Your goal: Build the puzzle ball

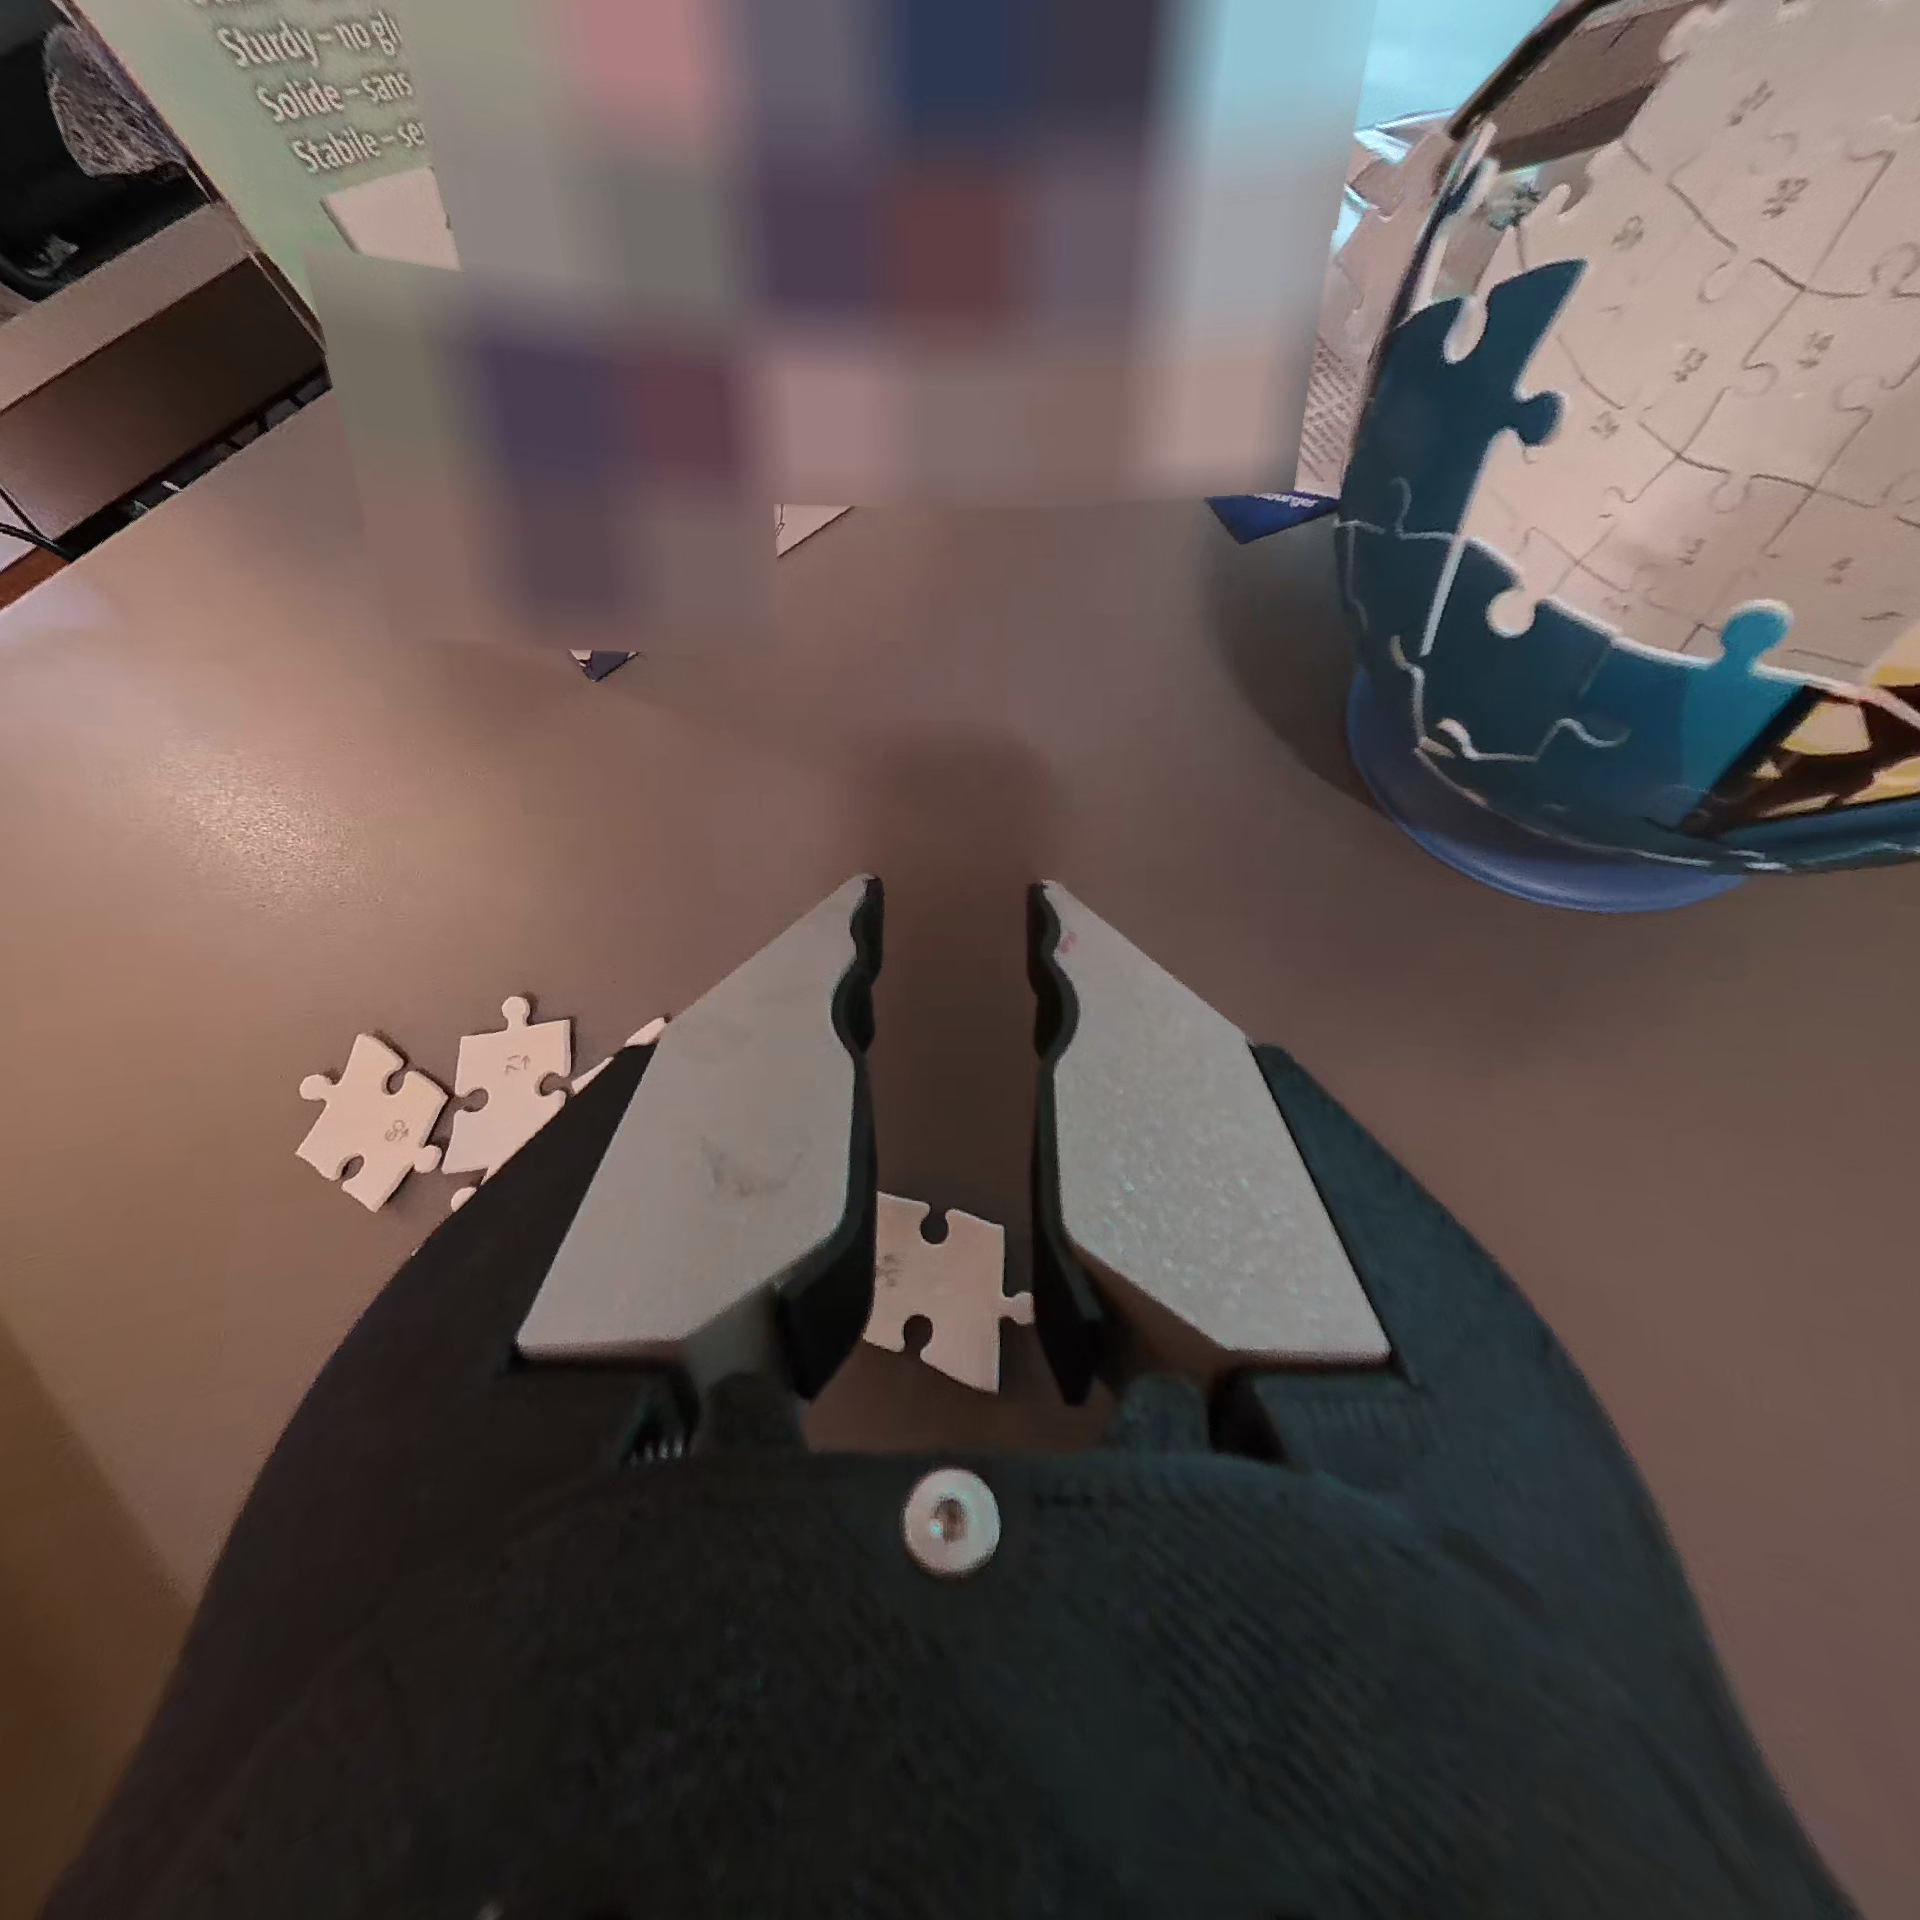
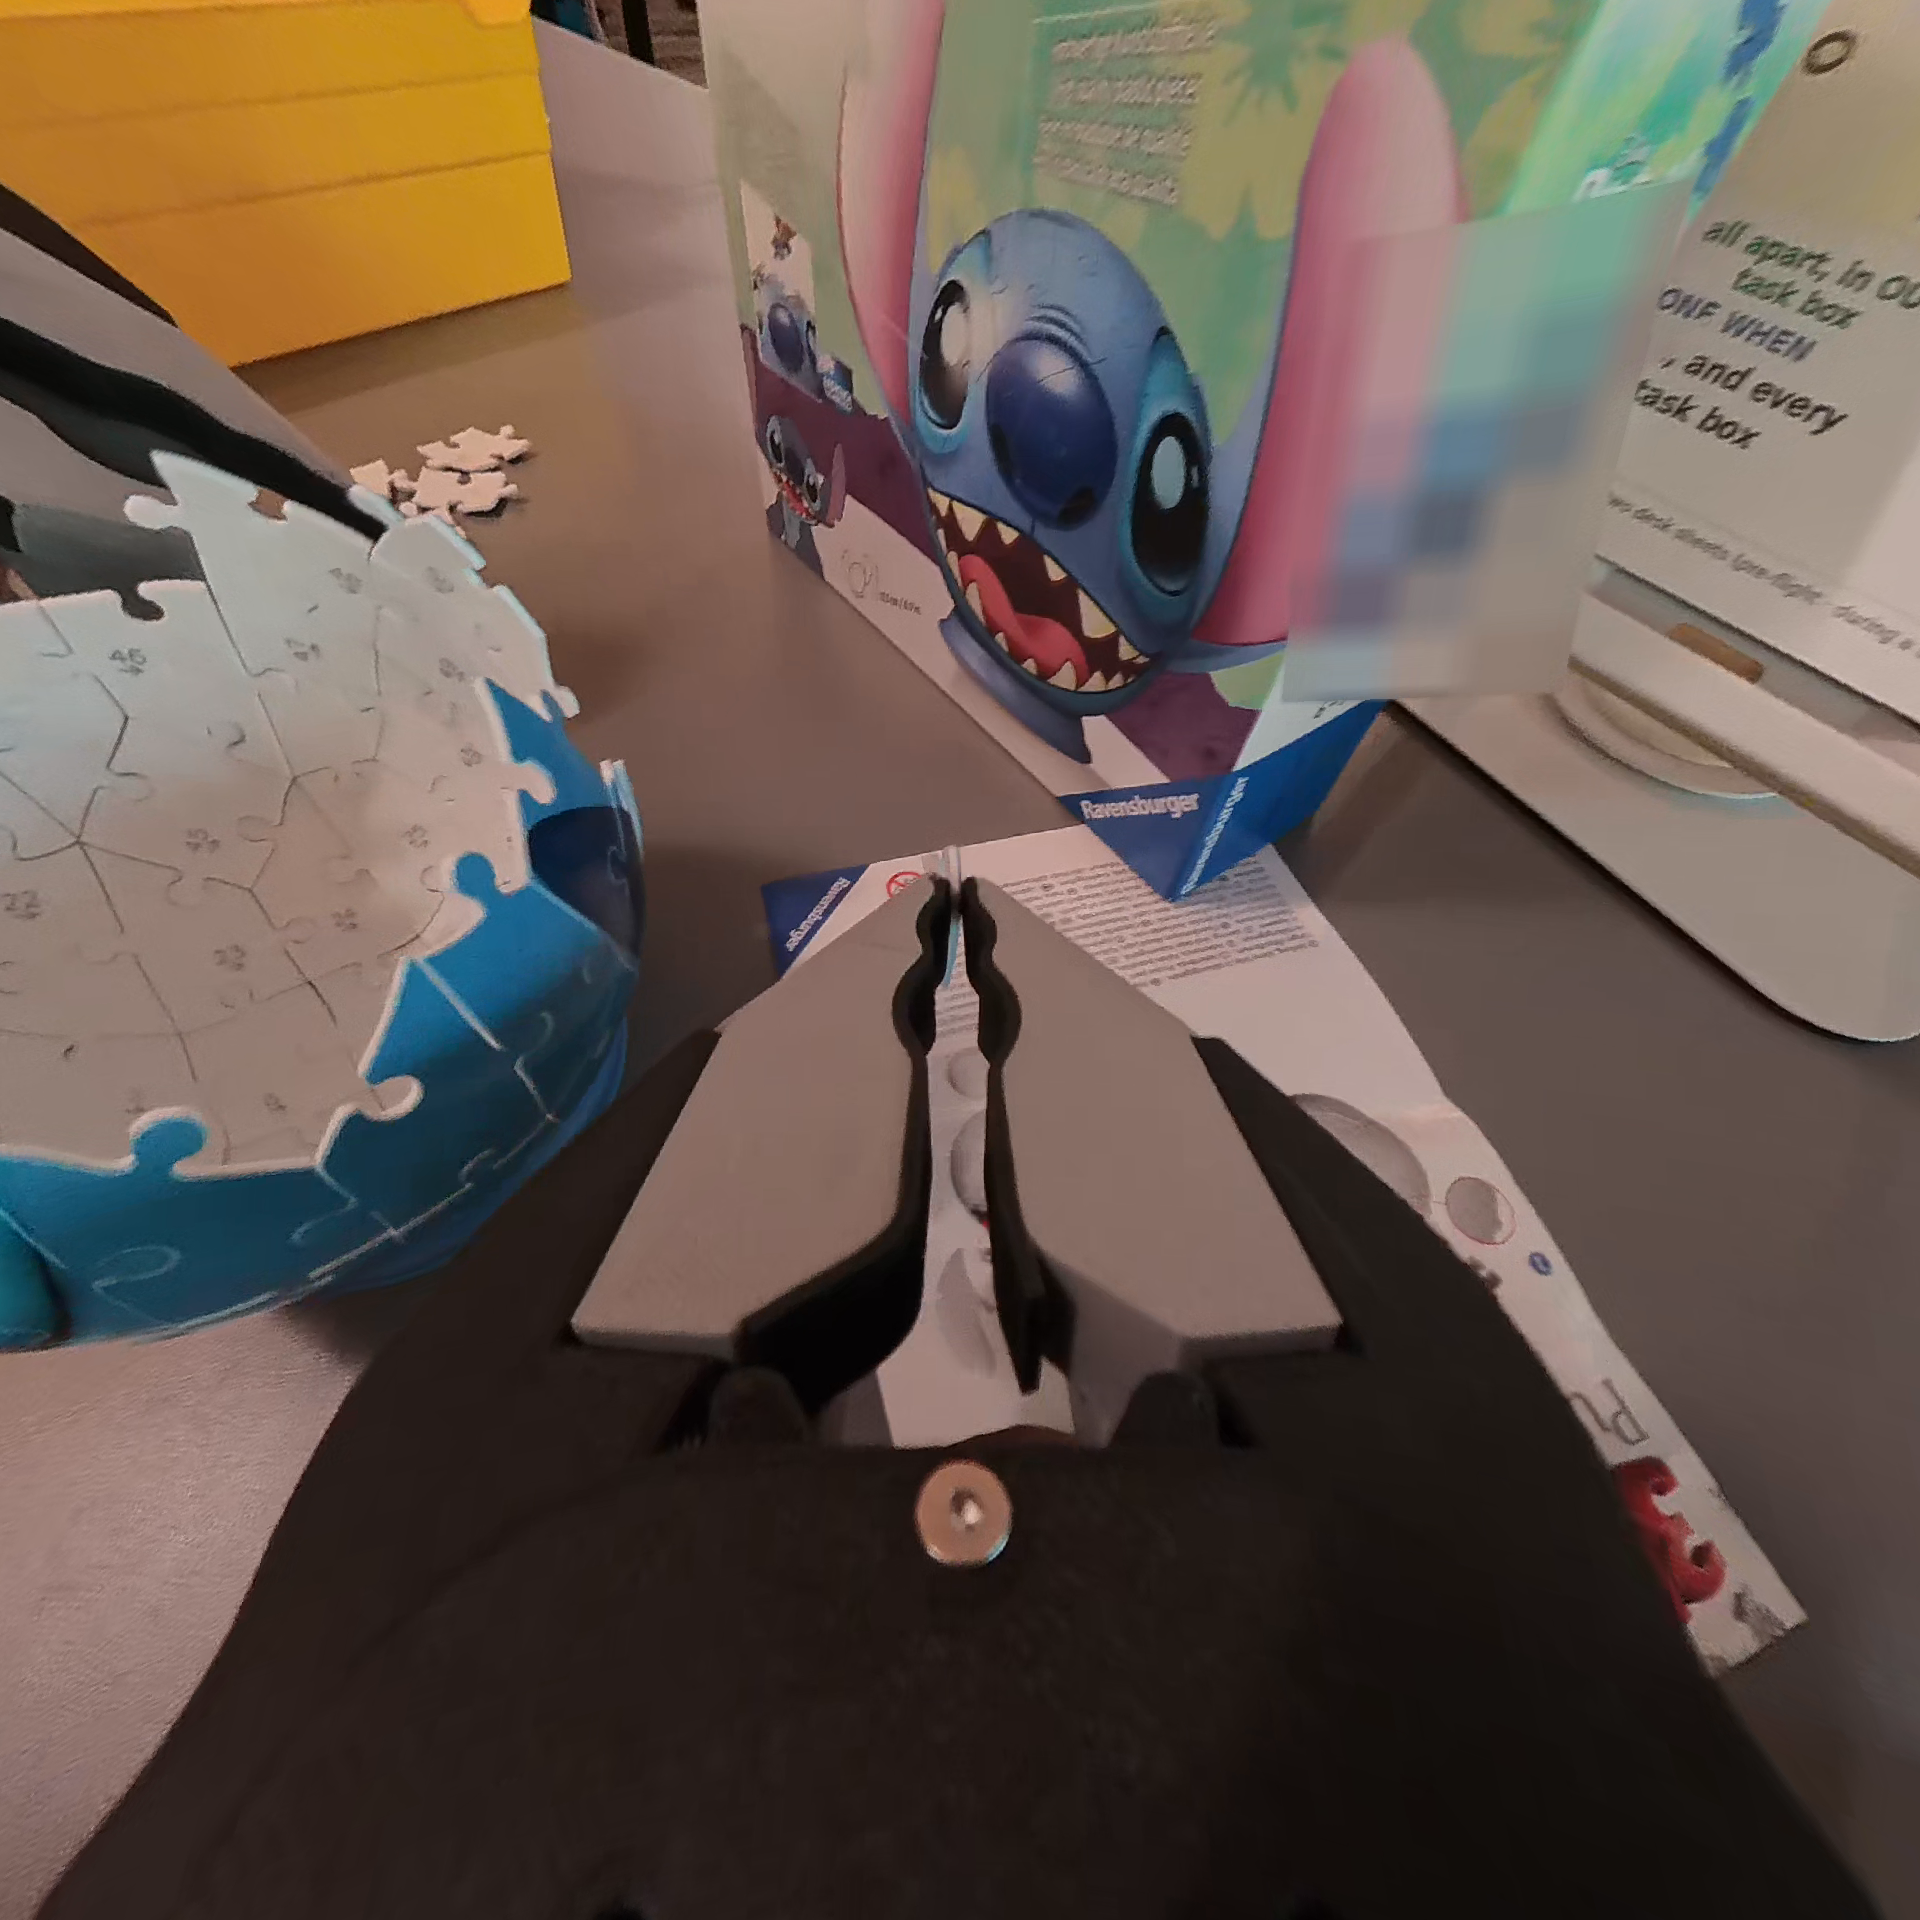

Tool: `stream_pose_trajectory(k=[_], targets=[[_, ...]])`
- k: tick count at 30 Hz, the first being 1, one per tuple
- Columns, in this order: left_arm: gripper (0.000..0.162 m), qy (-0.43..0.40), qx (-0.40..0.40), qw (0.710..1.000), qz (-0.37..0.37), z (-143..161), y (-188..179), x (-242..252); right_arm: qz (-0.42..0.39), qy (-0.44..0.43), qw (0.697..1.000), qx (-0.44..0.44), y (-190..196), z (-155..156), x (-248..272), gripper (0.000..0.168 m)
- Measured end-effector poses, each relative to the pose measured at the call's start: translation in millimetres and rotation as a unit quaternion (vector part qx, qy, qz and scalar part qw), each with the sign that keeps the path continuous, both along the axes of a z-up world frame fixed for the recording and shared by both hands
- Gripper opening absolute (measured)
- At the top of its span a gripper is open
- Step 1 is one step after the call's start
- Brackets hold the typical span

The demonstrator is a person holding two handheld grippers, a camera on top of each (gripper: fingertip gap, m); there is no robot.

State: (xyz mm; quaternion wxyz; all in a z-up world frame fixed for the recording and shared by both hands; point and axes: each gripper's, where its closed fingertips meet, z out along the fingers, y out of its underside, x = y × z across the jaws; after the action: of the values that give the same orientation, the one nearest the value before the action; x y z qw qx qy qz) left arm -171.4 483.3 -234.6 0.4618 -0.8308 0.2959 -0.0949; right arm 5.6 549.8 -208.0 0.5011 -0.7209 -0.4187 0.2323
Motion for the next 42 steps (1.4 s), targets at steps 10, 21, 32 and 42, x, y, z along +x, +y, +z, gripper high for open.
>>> stream_pose_trajectory(k=[10,21,32,42], targets=[[0.025,0.001,-0.002,1.000,-0.001,-1,-2,0,0.031,-0.002,0.999,-0.009,-25,-3,-9,0.000],[0.025,0.009,-0.010,1.000,-0.003,-5,-2,1,0.045,-0.012,0.999,-0.020,-40,-7,-11,0.000],[0.026,-0.083,-0.022,0.996,-0.036,28,8,8,0.063,0.141,0.987,-0.033,-11,68,8,0.000],[0.028,-0.086,-0.032,0.983,-0.156,91,31,61,0.183,0.120,0.975,-0.040,-19,94,-43,0.000]])
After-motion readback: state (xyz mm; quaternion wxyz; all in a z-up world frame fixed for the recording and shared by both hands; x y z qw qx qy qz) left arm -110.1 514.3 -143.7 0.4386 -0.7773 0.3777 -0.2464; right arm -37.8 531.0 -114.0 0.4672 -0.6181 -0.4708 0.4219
